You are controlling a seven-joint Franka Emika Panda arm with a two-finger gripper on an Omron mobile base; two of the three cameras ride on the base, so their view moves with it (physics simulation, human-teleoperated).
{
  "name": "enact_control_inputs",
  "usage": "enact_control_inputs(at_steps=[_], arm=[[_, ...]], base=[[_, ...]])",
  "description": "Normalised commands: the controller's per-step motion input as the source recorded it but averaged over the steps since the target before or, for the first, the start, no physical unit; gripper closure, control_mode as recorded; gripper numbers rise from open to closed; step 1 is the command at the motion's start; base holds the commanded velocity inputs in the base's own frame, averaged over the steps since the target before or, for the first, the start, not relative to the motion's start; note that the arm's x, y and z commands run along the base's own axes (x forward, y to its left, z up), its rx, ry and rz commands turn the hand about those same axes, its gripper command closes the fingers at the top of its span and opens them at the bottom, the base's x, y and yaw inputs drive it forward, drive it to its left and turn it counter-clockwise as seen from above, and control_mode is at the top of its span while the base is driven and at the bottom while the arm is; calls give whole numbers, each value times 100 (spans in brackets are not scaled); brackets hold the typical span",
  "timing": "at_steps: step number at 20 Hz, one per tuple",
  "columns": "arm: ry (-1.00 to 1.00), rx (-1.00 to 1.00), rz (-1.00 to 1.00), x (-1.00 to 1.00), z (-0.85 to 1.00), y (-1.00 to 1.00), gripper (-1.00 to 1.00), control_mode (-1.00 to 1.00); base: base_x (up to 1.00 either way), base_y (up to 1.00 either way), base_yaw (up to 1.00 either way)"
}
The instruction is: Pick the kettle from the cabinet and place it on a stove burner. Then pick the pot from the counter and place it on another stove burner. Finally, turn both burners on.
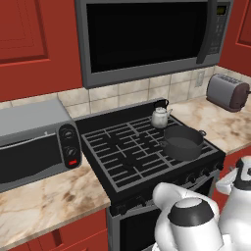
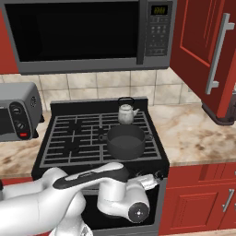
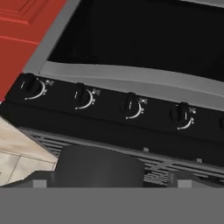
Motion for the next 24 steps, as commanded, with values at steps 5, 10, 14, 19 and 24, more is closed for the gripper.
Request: enact_control_inputs(at_steps=[5, 10, 14, 19, 24], arm=[[2, 0, 0, 30, -11, 0, -100, -100], [-2, 0, 0, 9, -19, -15, -100, -100], [-10, 0, 0, 0, -21, -26, -100, -100], [-12, 1, 0, 0, -6, -18, -100, -100], [-10, 2, 1, 1, -3, -1, -100, -100]], base=[[0, 0, 0], [0, 0, 0], [0, 0, 0], [0, 0, 0], [0, 0, 0]])
